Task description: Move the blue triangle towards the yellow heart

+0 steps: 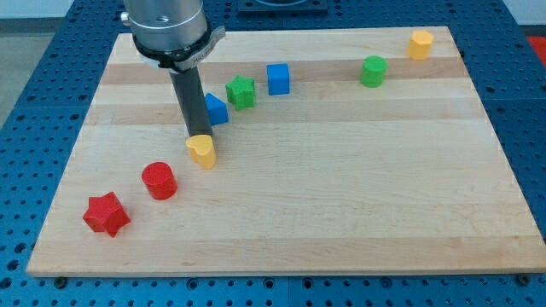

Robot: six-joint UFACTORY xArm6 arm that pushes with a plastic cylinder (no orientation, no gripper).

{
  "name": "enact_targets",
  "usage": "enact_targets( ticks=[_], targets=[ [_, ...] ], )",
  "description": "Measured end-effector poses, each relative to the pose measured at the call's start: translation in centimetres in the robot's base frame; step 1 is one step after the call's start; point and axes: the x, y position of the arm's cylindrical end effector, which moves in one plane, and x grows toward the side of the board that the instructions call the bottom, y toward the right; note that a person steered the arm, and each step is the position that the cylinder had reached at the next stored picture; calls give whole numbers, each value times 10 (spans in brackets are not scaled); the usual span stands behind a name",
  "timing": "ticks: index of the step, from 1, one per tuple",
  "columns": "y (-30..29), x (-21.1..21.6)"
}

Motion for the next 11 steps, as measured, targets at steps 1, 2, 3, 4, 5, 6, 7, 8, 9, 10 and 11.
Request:
enact_targets(
  ticks=[1, 2, 3, 4, 5, 6, 7, 8, 9, 10, 11],
  targets=[
    [0, -10],
    [-16, -18],
    [-39, -20],
    [-49, -43],
    [-44, -51],
    [-25, -51],
    [1, -51],
    [18, -61],
    [35, -63],
    [46, -63],
    [56, -65]
  ],
)
